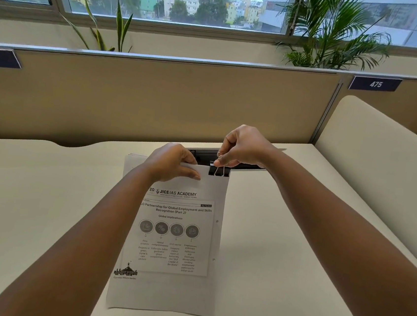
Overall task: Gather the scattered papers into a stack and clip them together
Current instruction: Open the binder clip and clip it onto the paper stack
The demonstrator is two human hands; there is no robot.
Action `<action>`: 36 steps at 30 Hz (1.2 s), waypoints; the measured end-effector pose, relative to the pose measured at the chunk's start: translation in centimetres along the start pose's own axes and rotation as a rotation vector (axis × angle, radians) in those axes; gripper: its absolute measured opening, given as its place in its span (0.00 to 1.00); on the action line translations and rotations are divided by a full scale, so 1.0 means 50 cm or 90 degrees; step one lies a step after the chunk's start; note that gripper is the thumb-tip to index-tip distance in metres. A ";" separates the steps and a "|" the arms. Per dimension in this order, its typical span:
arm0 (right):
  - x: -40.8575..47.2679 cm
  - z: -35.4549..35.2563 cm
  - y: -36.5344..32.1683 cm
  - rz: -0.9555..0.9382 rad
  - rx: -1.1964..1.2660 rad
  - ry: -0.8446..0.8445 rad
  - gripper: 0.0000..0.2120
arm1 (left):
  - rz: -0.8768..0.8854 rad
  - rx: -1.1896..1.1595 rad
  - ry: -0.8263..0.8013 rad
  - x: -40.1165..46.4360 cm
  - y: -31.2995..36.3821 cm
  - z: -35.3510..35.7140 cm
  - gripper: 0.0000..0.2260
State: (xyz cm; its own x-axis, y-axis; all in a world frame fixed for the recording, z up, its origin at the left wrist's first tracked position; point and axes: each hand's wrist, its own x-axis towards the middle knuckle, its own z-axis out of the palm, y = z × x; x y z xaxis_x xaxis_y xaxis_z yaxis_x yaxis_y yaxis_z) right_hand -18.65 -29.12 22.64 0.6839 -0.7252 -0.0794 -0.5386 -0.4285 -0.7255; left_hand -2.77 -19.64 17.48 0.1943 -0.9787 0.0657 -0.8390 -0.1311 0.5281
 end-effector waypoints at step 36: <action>0.008 0.018 0.035 -0.001 0.028 0.003 0.26 | 0.003 0.025 0.047 -0.004 0.004 -0.011 0.13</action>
State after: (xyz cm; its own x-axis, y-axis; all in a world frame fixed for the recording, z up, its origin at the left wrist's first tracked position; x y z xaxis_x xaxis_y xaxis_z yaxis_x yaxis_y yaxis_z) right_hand -18.87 -29.69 20.71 0.6828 -0.7267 -0.0755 -0.5152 -0.4056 -0.7550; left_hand -2.70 -19.39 18.05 0.2260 -0.9652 0.1315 -0.8588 -0.1337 0.4946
